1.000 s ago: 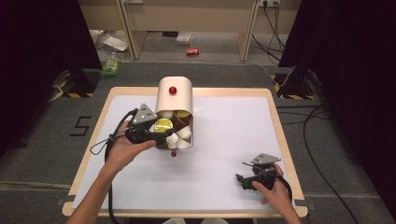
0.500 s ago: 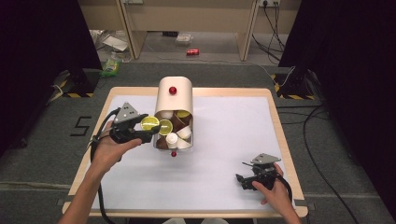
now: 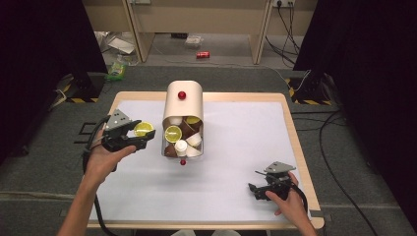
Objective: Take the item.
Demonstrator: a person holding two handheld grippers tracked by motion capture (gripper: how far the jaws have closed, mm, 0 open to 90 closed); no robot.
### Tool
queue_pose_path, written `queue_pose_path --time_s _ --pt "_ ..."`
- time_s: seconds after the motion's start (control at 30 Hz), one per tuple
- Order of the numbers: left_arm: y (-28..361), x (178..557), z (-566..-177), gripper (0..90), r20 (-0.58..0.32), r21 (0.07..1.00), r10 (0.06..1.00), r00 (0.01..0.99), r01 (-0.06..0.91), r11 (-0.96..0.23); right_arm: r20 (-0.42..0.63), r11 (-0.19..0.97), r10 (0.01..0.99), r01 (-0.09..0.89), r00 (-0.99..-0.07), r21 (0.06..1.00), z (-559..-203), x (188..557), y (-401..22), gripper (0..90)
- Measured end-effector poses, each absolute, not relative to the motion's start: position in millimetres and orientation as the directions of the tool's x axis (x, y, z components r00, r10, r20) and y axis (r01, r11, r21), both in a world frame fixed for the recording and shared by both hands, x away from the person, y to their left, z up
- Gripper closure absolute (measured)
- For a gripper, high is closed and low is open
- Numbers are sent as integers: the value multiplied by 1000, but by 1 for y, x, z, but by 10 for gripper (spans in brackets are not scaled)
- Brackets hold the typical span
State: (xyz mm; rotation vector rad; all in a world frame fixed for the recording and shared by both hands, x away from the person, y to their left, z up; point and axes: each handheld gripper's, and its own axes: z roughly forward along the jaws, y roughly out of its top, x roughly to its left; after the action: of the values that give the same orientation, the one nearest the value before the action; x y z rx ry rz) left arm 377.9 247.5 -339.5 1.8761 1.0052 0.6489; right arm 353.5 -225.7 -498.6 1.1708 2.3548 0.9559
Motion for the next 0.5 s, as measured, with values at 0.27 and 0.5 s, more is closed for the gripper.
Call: queue_pose_path --time_s 0.27,0.5 --pt "259 378 -352 383 23 876 867 497 407 -257 -4 432 799 570 -601 699 -499 353 -226 3" --pt "271 381 -368 383 6 868 887 461 438 -233 -6 433 799 569 -601 699 -499 353 -226 3"
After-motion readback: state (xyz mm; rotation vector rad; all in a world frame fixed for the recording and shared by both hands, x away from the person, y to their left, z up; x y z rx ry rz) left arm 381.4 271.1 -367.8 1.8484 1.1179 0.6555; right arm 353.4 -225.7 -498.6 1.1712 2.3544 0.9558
